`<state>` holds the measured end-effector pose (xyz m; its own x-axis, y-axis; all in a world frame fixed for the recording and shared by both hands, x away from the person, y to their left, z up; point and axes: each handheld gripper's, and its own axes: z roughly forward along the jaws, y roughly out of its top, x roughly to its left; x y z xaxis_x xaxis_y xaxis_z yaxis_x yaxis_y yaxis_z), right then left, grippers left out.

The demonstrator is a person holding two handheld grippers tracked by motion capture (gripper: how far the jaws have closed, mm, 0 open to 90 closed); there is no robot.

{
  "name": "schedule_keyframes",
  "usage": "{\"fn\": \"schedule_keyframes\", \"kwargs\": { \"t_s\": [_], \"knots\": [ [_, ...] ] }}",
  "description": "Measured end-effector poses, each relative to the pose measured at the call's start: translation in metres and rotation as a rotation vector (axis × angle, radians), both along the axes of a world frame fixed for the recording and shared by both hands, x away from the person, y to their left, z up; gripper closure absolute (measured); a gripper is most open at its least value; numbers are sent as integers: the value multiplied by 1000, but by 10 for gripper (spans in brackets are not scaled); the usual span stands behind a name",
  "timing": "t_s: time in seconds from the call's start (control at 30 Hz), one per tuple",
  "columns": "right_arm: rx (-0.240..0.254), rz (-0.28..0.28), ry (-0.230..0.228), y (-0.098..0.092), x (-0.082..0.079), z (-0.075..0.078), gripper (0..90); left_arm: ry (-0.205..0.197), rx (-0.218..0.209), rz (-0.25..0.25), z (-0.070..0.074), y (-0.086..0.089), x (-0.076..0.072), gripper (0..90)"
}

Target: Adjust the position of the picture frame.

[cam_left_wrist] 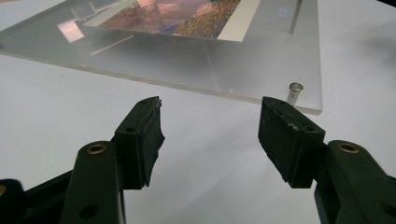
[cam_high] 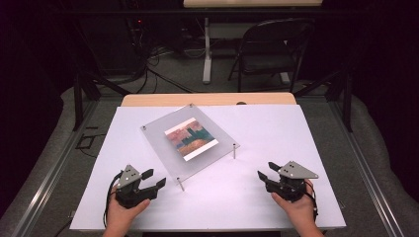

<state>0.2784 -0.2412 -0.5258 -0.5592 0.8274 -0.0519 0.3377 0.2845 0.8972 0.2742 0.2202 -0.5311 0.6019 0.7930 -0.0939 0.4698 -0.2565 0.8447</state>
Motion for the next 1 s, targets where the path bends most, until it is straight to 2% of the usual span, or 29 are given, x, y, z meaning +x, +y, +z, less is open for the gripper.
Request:
{"fn": "schedule_keyframes", "kwargs": {
  "t_s": [0.07,0.2,0.3,0.37,0.4,0.47,0.63,0.87,1.0],
  "knots": [
    [16,-4,-2,-3,0,1,488,-3,6,-11,0,-1,-1,400],
    [31,-1,7,-4,0,0,465,-12,13,0,1,-3,-4,399],
    [46,0,5,-3,1,1,458,2,0,4,3,-3,-9,422],
    [37,0,8,-2,1,1,462,5,-9,15,4,-2,-11,431],
    [34,-4,4,-1,1,1,475,6,-27,20,5,-2,-15,431],
    [33,-8,-2,-1,1,1,489,4,-29,19,4,-2,-17,439],
    [48,-13,-1,-2,6,2,508,38,-11,3,0,-5,-21,448],
    [64,1,0,-2,14,4,511,50,-13,-1,-4,-9,-25,448],
    [76,10,7,1,19,4,506,95,-29,-35,-7,-16,-24,462]
  ]
}}
